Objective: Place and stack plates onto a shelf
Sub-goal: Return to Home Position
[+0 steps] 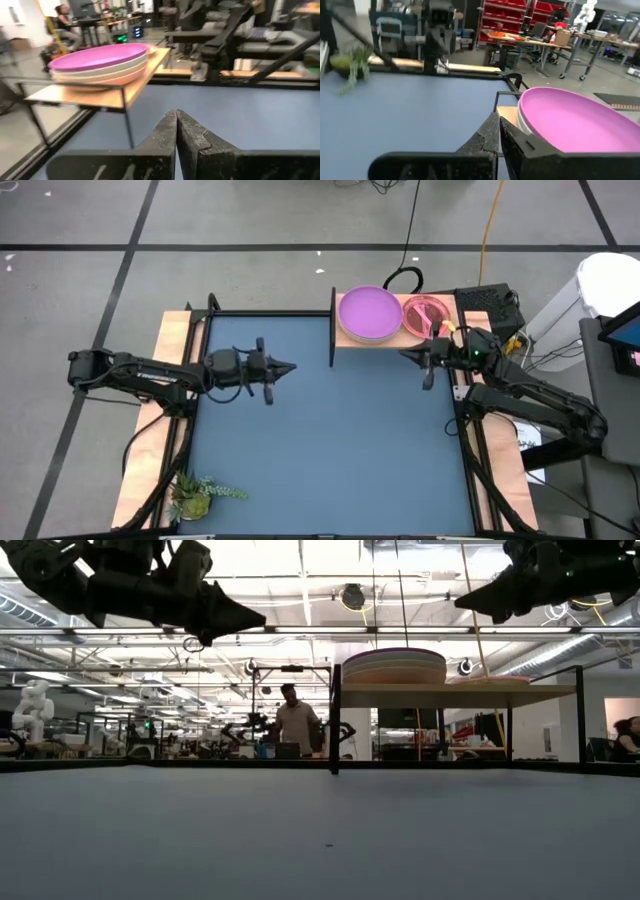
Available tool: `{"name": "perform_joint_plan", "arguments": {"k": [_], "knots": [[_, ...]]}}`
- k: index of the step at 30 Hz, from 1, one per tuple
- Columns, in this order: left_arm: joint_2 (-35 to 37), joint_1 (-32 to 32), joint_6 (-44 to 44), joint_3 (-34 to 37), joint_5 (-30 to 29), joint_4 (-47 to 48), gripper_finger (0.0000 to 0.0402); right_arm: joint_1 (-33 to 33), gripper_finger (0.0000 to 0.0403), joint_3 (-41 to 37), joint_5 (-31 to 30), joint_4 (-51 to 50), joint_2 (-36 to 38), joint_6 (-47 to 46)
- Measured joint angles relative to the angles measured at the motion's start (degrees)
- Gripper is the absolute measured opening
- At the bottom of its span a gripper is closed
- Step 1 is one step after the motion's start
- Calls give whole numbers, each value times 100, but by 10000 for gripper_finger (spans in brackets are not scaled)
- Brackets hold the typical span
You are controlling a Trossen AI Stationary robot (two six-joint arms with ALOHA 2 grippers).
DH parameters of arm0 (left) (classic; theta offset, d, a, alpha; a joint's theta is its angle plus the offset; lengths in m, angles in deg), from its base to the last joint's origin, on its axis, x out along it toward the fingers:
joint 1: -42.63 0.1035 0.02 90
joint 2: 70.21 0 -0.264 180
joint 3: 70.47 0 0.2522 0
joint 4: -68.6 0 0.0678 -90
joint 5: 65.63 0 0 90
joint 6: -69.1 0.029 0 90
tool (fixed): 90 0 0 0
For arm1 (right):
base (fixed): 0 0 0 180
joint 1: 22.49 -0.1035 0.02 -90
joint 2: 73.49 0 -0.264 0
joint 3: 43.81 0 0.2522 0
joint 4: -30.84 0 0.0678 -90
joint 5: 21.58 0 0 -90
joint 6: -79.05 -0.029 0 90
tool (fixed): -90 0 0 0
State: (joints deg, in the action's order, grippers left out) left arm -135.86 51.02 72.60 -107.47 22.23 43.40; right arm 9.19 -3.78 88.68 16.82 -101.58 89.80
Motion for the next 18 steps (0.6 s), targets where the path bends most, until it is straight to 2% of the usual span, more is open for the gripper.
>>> {"name": "perform_joint_plan", "arguments": {"k": [5, 9, 12, 18], "knots": [[0, 0, -127, 0, -220, -139, 3, -142, 0, -2, -222, 71, 250, -761], [2, -159, -340, 0, -440, -237, 2, -227, 0, -2, -218, 72, 474, -130], [2, -244, -332, 0, -801, -240, 2, -268, 0, 0, -183, -68, 580, -203], [2, -346, -346, 0, -851, -272, 2, -363, 0, -273, 341, -61, 654, -257]]}}
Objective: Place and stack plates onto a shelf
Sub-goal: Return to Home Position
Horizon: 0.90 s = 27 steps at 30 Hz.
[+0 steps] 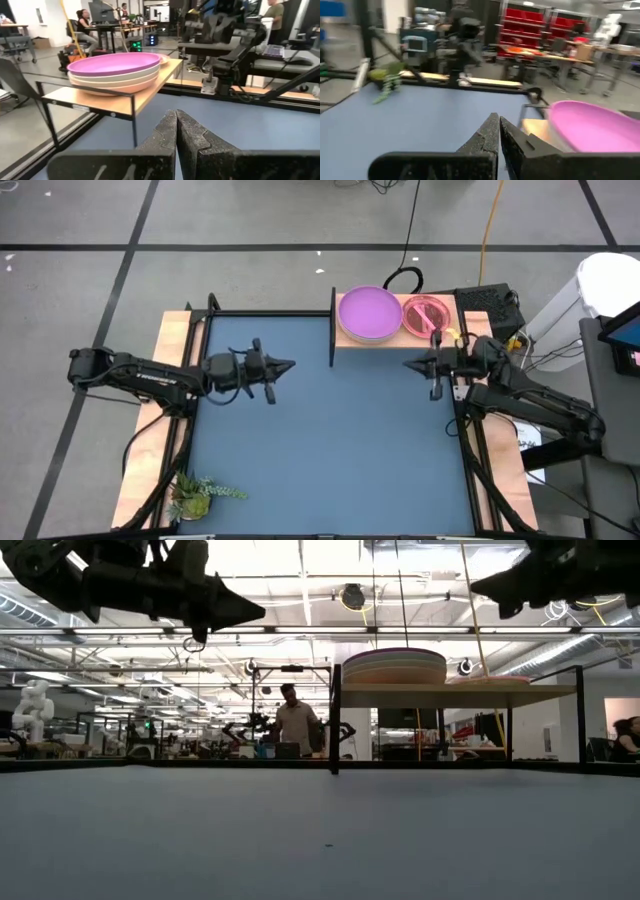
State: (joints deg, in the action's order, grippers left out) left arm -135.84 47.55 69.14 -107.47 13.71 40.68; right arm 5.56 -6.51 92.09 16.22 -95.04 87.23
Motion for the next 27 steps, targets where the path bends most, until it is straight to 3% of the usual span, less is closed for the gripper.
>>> {"name": "perform_joint_plan", "arguments": {"k": [13, 21, 27], "knots": [[0, -432, 132, -7, -299, -33, 1, -304, 0, -1740, -131, 1592, 176, -509], [0, -430, -277, -9, -753, 2, 1, -679, 0, -2074, -812, 1697, 206, -651], [2, -432, -27, -9, -705, 354, 1, -919, 0, -2098, -990, 1669, 206, -594]]}}
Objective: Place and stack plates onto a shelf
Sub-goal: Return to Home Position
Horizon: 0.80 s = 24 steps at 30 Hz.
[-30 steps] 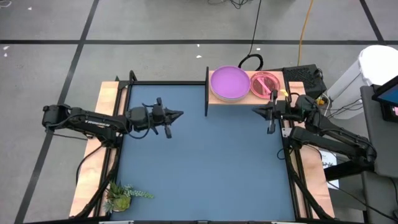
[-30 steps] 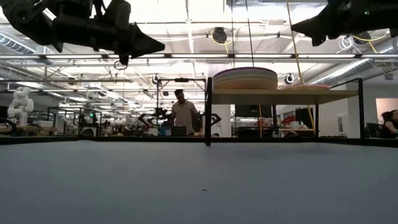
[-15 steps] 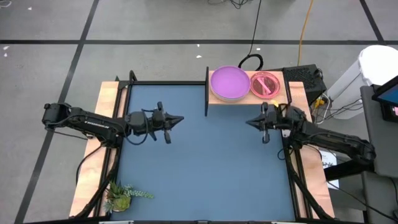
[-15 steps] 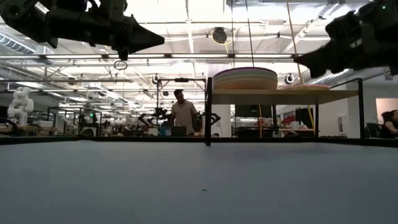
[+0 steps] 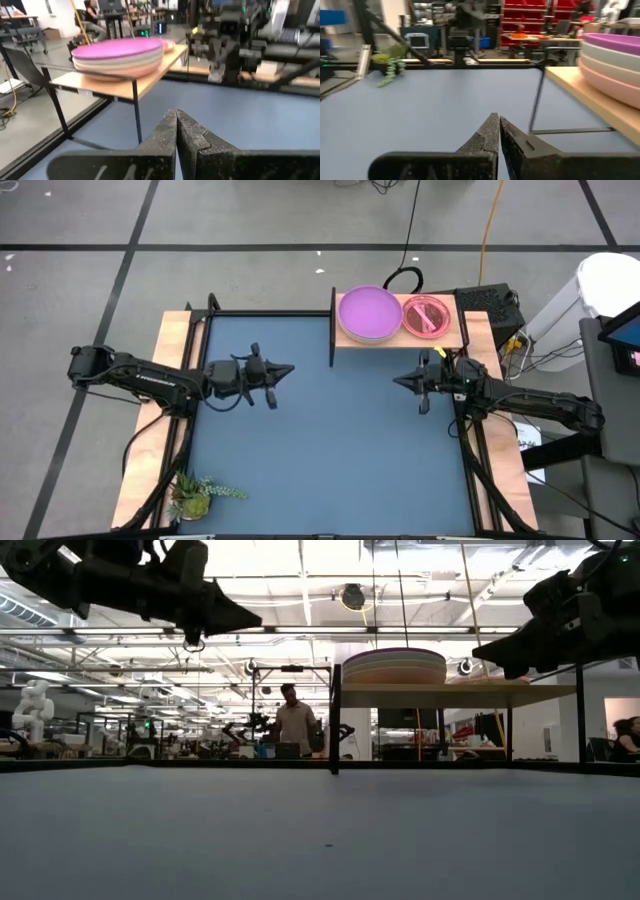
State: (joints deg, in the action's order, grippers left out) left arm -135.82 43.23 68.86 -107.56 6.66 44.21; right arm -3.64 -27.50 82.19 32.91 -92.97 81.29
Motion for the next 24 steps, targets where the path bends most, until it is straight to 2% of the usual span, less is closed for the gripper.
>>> {"name": "perform_joint_plan", "arguments": {"k": [5, 11, 14, 20, 24], "knots": [[4, 68, 162, 367, 85, -296, 1, -11, 0, -9, -370, -62, -1, 239], [0, 254, -44, 1714, 346, -2365, 1, -11, 0, -15, -463, -201, -2, 290], [1, 264, -260, 2184, 441, -3078, 1, -11, 0, -20, -464, -326, -2, 282], [13, 229, -199, 2270, 458, -3030, 1, -11, 0, -22, -476, -594, 0, 295], [95, -73, 10, 2277, 423, -3026, 1, -11, 0, -25, -480, -842, -1, 217]]}}
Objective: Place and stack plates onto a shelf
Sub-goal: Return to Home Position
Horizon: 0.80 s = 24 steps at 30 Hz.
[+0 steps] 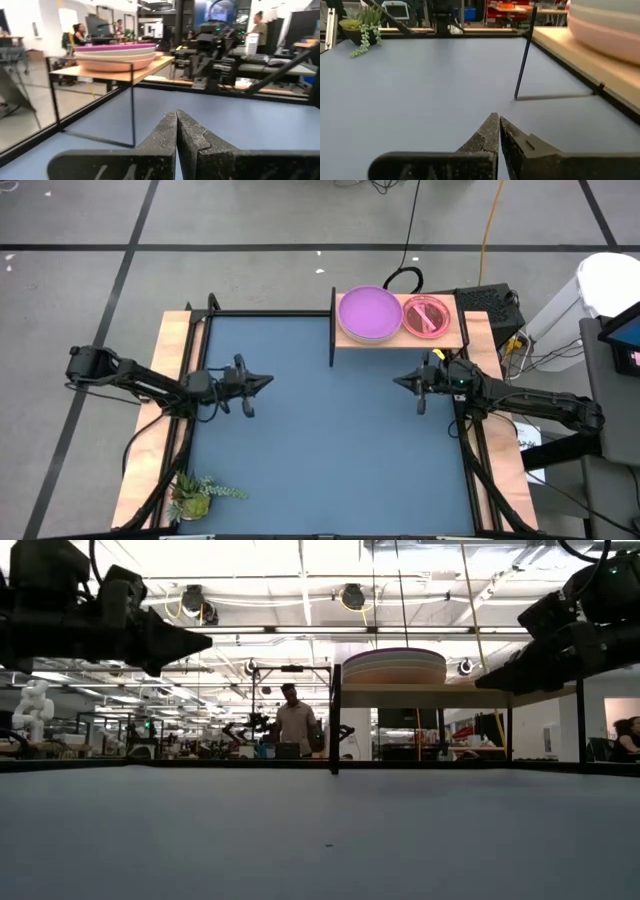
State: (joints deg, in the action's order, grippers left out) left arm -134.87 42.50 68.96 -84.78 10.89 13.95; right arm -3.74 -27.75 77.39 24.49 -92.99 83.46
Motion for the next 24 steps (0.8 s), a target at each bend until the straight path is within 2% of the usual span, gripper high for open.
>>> {"name": "perform_joint_plan", "arguments": {"k": [6, 11, 19, 24], "knots": [[315, -414, 418, 0, -264, 118, 1, 0, 0, -1, -13, -70, 115, -265], [838, -436, 418, 0, -321, 760, 1, -57, 0, -1, -174, -291, 363, -503], [1512, -436, 286, 0, -332, 1644, 1, -544, 0, -3, -356, -461, 724, -766], [1718, -436, 286, 0, -334, 1865, 1, -1080, 0, -3, -972, -567, 841, -826]]}}
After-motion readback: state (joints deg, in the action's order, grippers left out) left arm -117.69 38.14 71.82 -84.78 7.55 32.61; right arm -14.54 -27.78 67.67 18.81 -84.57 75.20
